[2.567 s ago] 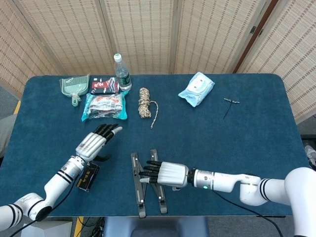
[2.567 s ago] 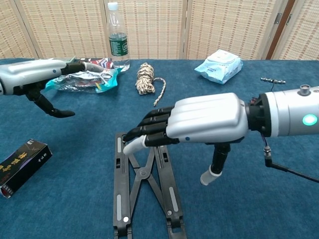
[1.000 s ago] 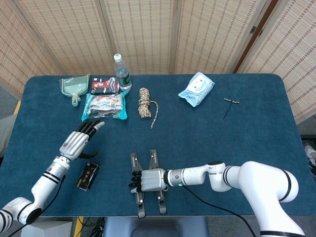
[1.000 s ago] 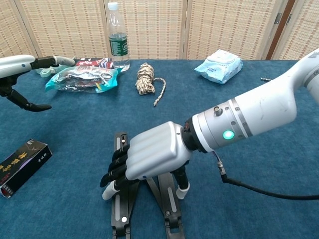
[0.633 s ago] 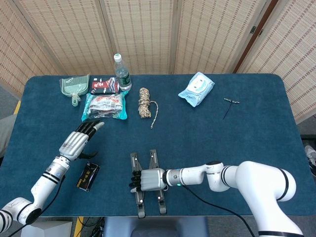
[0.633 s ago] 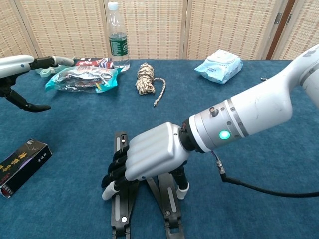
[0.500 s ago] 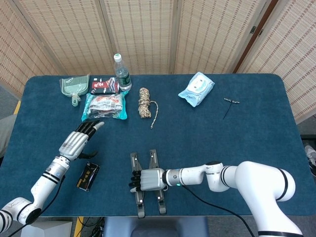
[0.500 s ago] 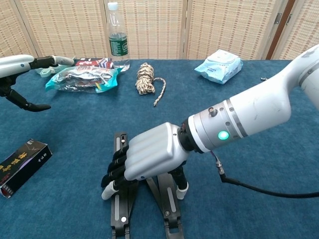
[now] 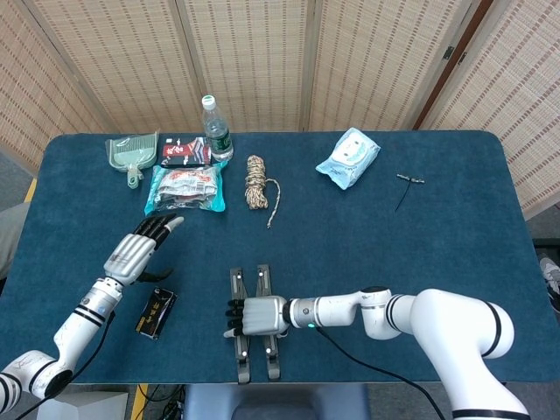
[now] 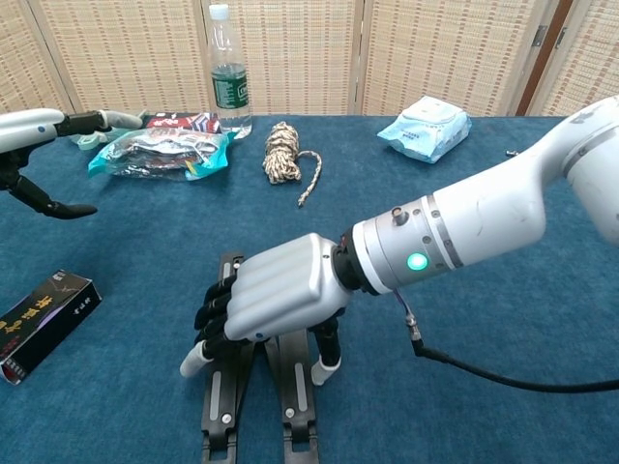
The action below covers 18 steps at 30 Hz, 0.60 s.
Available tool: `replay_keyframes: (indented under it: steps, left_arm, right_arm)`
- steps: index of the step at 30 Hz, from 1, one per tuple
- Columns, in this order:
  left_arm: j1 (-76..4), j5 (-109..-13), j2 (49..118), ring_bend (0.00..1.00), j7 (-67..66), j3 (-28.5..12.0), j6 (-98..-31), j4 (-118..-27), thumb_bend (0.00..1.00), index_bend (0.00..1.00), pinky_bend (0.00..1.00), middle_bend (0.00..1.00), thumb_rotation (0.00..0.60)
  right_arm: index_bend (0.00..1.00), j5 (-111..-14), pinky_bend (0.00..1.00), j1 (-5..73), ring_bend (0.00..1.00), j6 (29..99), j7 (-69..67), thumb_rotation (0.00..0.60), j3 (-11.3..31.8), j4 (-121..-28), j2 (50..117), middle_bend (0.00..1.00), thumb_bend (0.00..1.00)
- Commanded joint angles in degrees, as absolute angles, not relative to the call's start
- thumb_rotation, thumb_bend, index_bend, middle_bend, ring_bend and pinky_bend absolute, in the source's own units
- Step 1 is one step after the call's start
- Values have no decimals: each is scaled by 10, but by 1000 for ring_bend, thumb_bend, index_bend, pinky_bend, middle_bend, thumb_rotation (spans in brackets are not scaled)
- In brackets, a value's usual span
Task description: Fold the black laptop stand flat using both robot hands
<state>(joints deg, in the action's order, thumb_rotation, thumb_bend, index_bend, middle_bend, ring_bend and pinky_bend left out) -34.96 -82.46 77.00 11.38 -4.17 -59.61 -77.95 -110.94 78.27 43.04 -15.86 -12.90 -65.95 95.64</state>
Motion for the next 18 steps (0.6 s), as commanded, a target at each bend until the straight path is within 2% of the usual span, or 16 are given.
replay_keyframes:
  steps: [1, 7, 18]
  left_arm:
    - [-349, -825, 771, 0, 115, -42, -596, -778, 259, 0, 0, 0, 600]
    - [-348, -827, 772, 0, 122, -41, -596, -775, 258, 0, 0, 0, 600]
    - [-347, -832, 773, 0, 128, -40, -597, -771, 259, 0, 0, 0, 600]
  right_arm:
    - [117, -1109, 0, 781, 0, 437, -160, 600, -130, -649, 963, 349, 138]
    - [179, -1105, 0, 775, 8, 450, -163, 600, -127, -626, 975, 443, 160]
    - [248, -1096, 0, 768, 134, 462, -168, 600, -122, -599, 989, 576, 192]
